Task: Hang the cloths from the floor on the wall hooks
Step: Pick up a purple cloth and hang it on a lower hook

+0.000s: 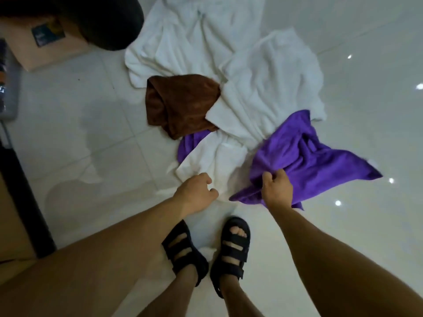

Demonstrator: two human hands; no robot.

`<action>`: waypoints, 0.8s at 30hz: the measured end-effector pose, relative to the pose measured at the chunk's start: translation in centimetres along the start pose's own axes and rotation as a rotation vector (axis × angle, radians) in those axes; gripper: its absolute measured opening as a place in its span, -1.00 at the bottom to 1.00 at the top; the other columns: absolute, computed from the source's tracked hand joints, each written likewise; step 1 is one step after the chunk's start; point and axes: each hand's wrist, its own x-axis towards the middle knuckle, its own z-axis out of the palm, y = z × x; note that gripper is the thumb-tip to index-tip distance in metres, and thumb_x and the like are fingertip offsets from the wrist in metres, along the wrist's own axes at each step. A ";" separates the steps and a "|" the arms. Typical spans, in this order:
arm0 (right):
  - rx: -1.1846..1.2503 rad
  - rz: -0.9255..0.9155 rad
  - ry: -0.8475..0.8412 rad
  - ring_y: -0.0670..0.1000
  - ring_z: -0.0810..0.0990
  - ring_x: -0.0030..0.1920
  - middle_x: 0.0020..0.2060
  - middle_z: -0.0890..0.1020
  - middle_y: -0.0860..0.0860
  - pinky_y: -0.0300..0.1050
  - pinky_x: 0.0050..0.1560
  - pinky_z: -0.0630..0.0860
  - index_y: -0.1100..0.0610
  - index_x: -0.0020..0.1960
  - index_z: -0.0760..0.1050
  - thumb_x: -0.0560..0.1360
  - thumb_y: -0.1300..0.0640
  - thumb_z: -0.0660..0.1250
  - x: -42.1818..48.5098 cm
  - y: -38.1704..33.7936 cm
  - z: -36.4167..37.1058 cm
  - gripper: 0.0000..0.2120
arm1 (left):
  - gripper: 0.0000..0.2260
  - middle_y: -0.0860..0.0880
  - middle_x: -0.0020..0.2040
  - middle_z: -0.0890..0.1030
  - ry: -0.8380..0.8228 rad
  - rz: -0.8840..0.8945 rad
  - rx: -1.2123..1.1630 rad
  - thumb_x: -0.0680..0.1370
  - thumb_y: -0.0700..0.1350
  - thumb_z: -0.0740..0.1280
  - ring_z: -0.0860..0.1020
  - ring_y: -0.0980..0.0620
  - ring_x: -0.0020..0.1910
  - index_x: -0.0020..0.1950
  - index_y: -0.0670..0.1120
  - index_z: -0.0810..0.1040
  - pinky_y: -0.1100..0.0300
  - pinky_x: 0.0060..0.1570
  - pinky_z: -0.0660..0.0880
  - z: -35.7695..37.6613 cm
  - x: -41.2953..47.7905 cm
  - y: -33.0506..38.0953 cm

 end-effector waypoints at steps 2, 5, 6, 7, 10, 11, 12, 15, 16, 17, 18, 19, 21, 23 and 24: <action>0.211 0.040 0.084 0.12 0.43 -0.20 -0.30 0.46 0.07 -0.07 -0.19 0.29 0.20 -0.16 0.35 0.54 0.11 0.17 -2.5 -2.2 -4.4 -0.83 | -0.52 -0.02 0.35 0.46 -0.009 0.027 -0.025 0.51 0.09 0.31 0.46 -0.03 0.26 0.39 -0.02 0.35 0.14 0.18 0.43 -2.1 -3.3 2.2; 0.429 0.045 0.141 0.05 0.37 -0.25 -0.33 0.41 0.02 -0.11 -0.31 0.33 0.16 -0.20 0.33 0.58 0.13 0.13 -5.0 -6.7 -11.0 -0.80 | -0.42 0.01 0.34 0.45 -0.013 0.106 -0.082 0.45 0.11 0.39 0.48 0.00 0.22 0.42 0.02 0.31 0.15 0.15 0.44 -5.8 -8.2 5.9; 0.463 0.018 0.129 0.03 0.38 -0.26 -0.32 0.42 0.02 -0.13 -0.30 0.34 0.13 -0.22 0.33 0.59 0.13 0.12 -6.0 -8.9 -13.5 -0.79 | -0.35 0.02 0.34 0.44 -0.015 0.145 -0.113 0.41 0.12 0.43 0.48 0.01 0.21 0.44 0.04 0.29 0.15 0.16 0.44 -7.4 -10.2 7.4; 0.490 -0.012 0.080 0.02 0.40 -0.27 -0.31 0.44 0.02 -0.12 -0.28 0.35 0.10 -0.23 0.35 0.59 0.13 0.11 -7.2 -11.3 -15.9 -0.78 | -0.28 0.03 0.34 0.42 -0.021 0.180 -0.155 0.38 0.13 0.47 0.47 0.03 0.20 0.46 0.06 0.25 0.15 0.17 0.44 -9.2 -12.4 8.8; 0.570 -0.115 -0.107 0.00 0.44 -0.29 -0.33 0.49 0.01 -0.09 -0.25 0.42 0.09 -0.27 0.41 0.50 0.12 0.17 -11.6 -19.2 -22.5 -0.83 | -0.09 0.08 0.33 0.36 -0.022 0.326 -0.292 0.29 0.09 0.55 0.43 0.10 0.24 0.51 0.09 0.13 0.22 0.17 0.40 -14.3 -18.7 13.0; 0.613 -0.140 -0.159 0.02 0.45 -0.29 -0.34 0.50 0.03 -0.06 -0.24 0.43 0.10 -0.29 0.43 0.45 0.13 0.19 -13.2 -21.9 -24.6 -0.85 | -0.07 0.11 0.31 0.37 -0.017 0.383 -0.304 0.27 0.10 0.56 0.43 0.13 0.24 0.52 0.11 0.11 0.24 0.16 0.40 -16.1 -20.8 14.3; 0.655 -0.166 -0.215 0.03 0.47 -0.29 -0.35 0.52 0.05 -0.04 -0.24 0.45 0.12 -0.30 0.45 0.40 0.13 0.21 -14.8 -24.7 -26.6 -0.86 | -0.09 0.15 0.29 0.39 -0.009 0.433 -0.305 0.26 0.12 0.55 0.45 0.15 0.23 0.49 0.14 0.13 0.24 0.15 0.41 -18.0 -22.8 15.5; 0.741 -0.247 -0.410 0.07 0.64 -0.26 -0.29 0.68 0.10 -0.07 -0.23 0.56 0.18 -0.27 0.55 0.36 0.11 0.30 -19.9 -31.9 -31.7 -0.86 | -0.45 0.20 0.11 0.51 0.085 0.503 -0.281 0.37 0.11 0.46 0.53 0.13 0.13 0.30 0.21 0.34 0.24 0.03 0.45 -23.4 -28.8 18.3; 0.741 -0.279 -0.445 0.07 0.67 -0.24 -0.26 0.70 0.13 -0.07 -0.20 0.59 0.20 -0.22 0.57 0.38 0.09 0.35 -21.5 -33.8 -33.2 -0.83 | -0.60 0.19 0.04 0.54 0.143 0.515 -0.246 0.42 0.10 0.41 0.55 0.11 0.07 0.22 0.21 0.40 0.24 -0.02 0.45 -25.2 -30.6 18.8; 0.733 -0.313 -0.454 0.07 0.67 -0.24 -0.24 0.70 0.14 -0.06 -0.18 0.61 0.22 -0.17 0.58 0.40 0.05 0.40 -22.9 -35.6 -34.6 -0.79 | -0.72 0.17 0.01 0.57 0.196 0.522 -0.209 0.47 0.10 0.36 0.56 0.09 0.03 0.15 0.20 0.44 0.22 -0.05 0.44 -27.0 -32.5 19.1; 0.719 -0.346 -0.443 0.06 0.66 -0.24 -0.23 0.70 0.13 -0.05 -0.17 0.59 0.22 -0.12 0.58 0.42 0.01 0.43 -24.4 -37.3 -36.0 -0.74 | -0.81 0.13 0.01 0.59 0.224 0.520 -0.206 0.50 0.10 0.32 0.57 0.08 0.01 0.10 0.17 0.46 0.19 -0.04 0.46 -28.8 -34.3 19.3; 0.717 -0.374 -0.437 0.04 0.66 -0.23 -0.21 0.69 0.12 -0.05 -0.16 0.58 0.21 -0.06 0.58 0.43 -0.04 0.45 -25.8 -38.8 -37.2 -0.70 | -0.85 0.09 0.00 0.61 0.236 0.519 -0.230 0.53 0.10 0.28 0.58 0.06 -0.02 0.07 0.12 0.49 0.15 -0.02 0.48 -30.5 -36.0 19.4; 0.726 -0.451 -0.492 -0.02 0.66 -0.16 -0.09 0.68 0.05 -0.13 -0.16 0.57 0.10 0.10 0.55 0.38 -0.14 0.47 -28.4 -41.1 -39.2 -0.58 | -0.81 0.01 -0.07 0.64 0.268 0.497 -0.329 0.57 0.08 0.23 0.60 0.03 -0.11 0.04 0.01 0.55 0.09 -0.09 0.53 -33.7 -39.4 19.5; 0.679 -0.582 -0.606 -0.08 0.68 -0.07 0.02 0.67 -0.03 -0.23 -0.16 0.59 -0.04 0.20 0.49 0.32 -0.12 0.52 -30.9 -42.8 -40.4 -0.50 | -0.81 -0.04 -0.18 0.63 0.313 0.463 -0.506 0.59 0.03 0.23 0.59 -0.03 -0.26 -0.03 -0.03 0.57 0.08 -0.30 0.53 -36.8 -42.7 19.4; 0.611 -0.660 -0.655 -0.09 0.67 -0.03 0.04 0.66 -0.08 -0.26 -0.16 0.59 -0.11 0.22 0.46 0.31 -0.06 0.55 -32.2 -43.4 -40.7 -0.47 | -0.82 -0.06 -0.24 0.62 0.349 0.453 -0.589 0.58 0.01 0.24 0.58 -0.04 -0.33 -0.07 -0.05 0.57 0.12 -0.40 0.51 -38.3 -44.2 19.3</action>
